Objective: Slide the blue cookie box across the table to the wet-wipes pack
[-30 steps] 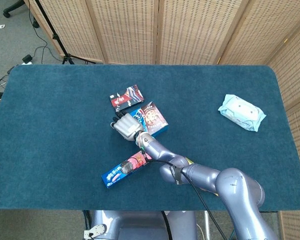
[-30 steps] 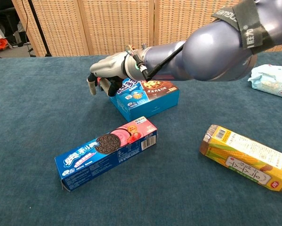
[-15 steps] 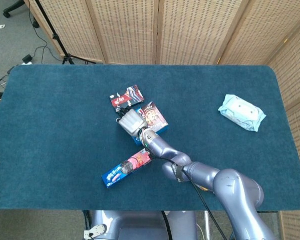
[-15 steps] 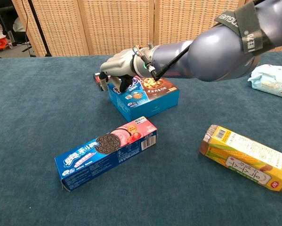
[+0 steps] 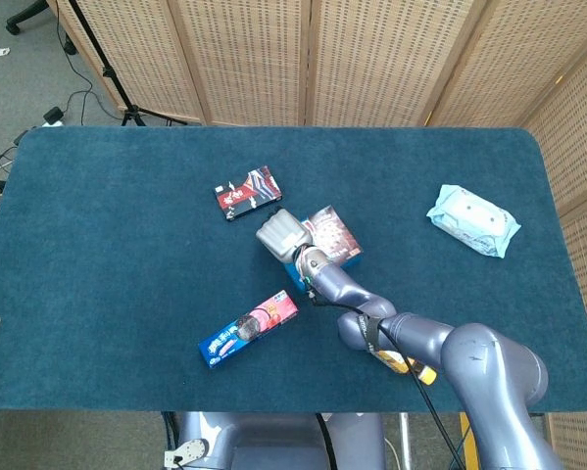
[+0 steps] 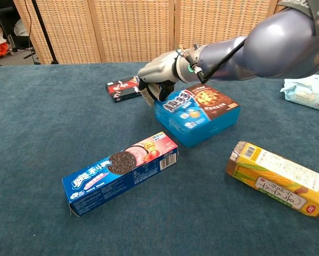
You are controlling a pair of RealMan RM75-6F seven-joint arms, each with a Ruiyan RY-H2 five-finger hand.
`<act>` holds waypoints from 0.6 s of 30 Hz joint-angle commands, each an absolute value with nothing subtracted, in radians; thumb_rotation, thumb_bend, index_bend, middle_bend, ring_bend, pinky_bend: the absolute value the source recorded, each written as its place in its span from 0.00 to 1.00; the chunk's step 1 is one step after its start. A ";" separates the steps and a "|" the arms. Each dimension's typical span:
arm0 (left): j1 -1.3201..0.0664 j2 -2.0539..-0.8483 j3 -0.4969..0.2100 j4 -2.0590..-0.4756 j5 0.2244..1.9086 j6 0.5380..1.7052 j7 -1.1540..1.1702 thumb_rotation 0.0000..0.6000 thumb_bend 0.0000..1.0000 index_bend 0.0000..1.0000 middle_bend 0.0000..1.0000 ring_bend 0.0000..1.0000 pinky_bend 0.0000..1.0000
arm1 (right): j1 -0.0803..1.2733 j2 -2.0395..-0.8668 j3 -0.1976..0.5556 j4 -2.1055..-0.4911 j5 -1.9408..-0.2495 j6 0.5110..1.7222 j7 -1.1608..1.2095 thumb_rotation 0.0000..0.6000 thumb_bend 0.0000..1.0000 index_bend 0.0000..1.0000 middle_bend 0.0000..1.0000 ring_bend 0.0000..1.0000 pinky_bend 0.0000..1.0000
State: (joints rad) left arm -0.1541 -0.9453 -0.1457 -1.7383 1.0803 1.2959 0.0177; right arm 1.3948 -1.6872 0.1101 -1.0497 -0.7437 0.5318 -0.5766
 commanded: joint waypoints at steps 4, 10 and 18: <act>-0.154 -0.945 -0.144 -1.742 1.087 1.295 0.018 1.00 0.00 0.00 0.00 0.00 0.00 | 1.378 -1.640 0.080 -1.093 -0.714 0.552 -0.598 1.00 1.00 0.43 0.39 0.28 0.22; -0.153 -0.948 -0.141 -1.748 1.095 1.299 0.028 1.00 0.00 0.00 0.00 0.00 0.00 | 1.346 -1.589 0.058 -1.132 -0.708 0.583 -0.593 1.00 1.00 0.43 0.39 0.28 0.22; -0.159 -0.955 -0.140 -1.748 1.093 1.291 0.043 1.00 0.00 0.00 0.00 0.00 0.00 | 1.271 -1.475 0.107 -1.315 -0.939 0.666 -0.444 1.00 1.00 0.44 0.38 0.27 0.22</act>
